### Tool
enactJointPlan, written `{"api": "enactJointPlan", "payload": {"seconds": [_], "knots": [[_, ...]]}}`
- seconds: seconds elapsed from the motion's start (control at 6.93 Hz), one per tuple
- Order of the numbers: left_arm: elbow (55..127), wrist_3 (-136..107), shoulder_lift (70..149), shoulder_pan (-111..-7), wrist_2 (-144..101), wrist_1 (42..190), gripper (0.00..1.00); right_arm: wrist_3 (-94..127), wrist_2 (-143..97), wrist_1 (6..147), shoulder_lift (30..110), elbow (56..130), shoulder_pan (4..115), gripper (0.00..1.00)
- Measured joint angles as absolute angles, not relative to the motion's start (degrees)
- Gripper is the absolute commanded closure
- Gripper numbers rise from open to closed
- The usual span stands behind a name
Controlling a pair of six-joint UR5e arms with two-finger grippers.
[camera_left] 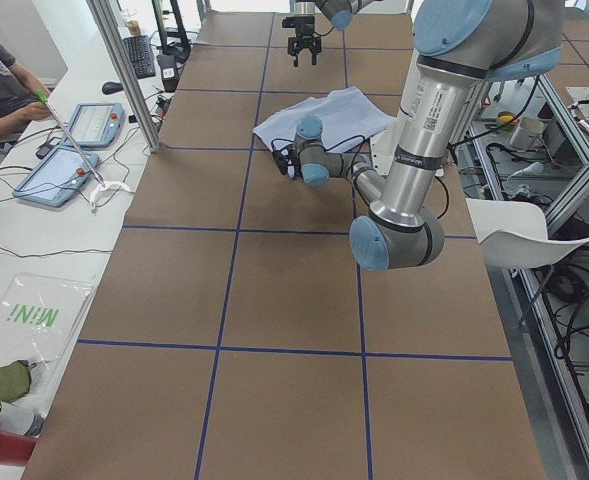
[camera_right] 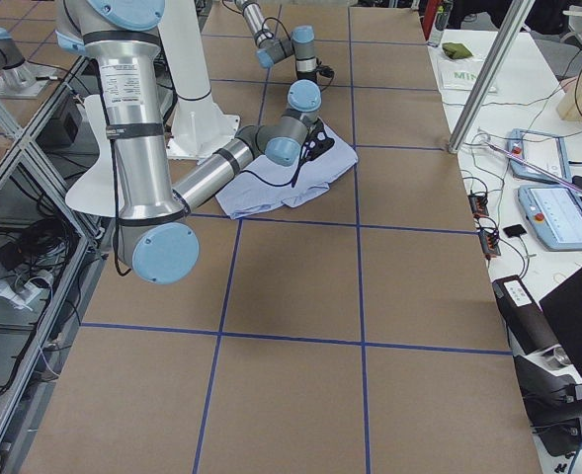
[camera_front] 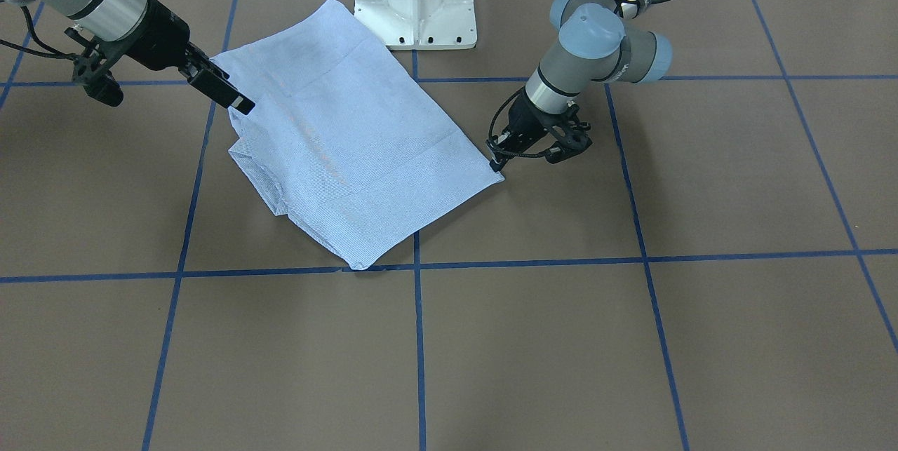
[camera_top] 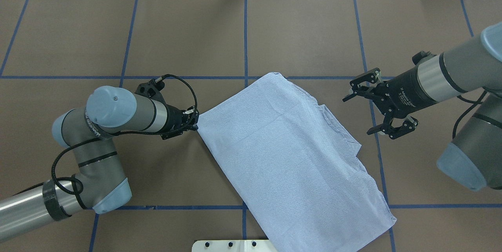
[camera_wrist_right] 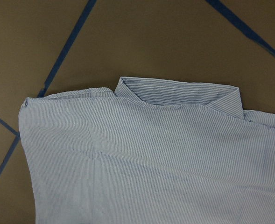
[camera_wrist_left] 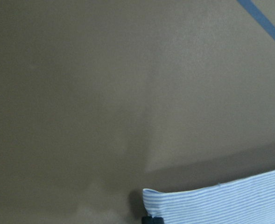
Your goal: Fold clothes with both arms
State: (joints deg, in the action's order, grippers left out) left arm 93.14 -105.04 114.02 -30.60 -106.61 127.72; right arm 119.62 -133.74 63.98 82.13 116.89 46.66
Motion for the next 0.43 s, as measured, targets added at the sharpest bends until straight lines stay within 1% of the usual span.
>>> {"api": "enactJointPlan", "payload": {"seconds": [0.14, 0.29, 0.43], "knots": [[92.5, -103.0, 114.7, -32.6, -106.6, 127.7, 1.0, 119.6, -133.8, 64.0, 82.3, 116.9, 46.7, 0.0], [90.1, -101.0, 116.6, -34.9, -106.6, 127.7, 1.0, 119.6, -133.8, 64.0, 82.4, 116.9, 46.7, 0.0], [85.5, -98.6, 120.0, -37.5, -106.7, 127.9, 1.0, 119.6, -133.8, 64.0, 82.4, 117.0, 46.7, 0.0]]}}
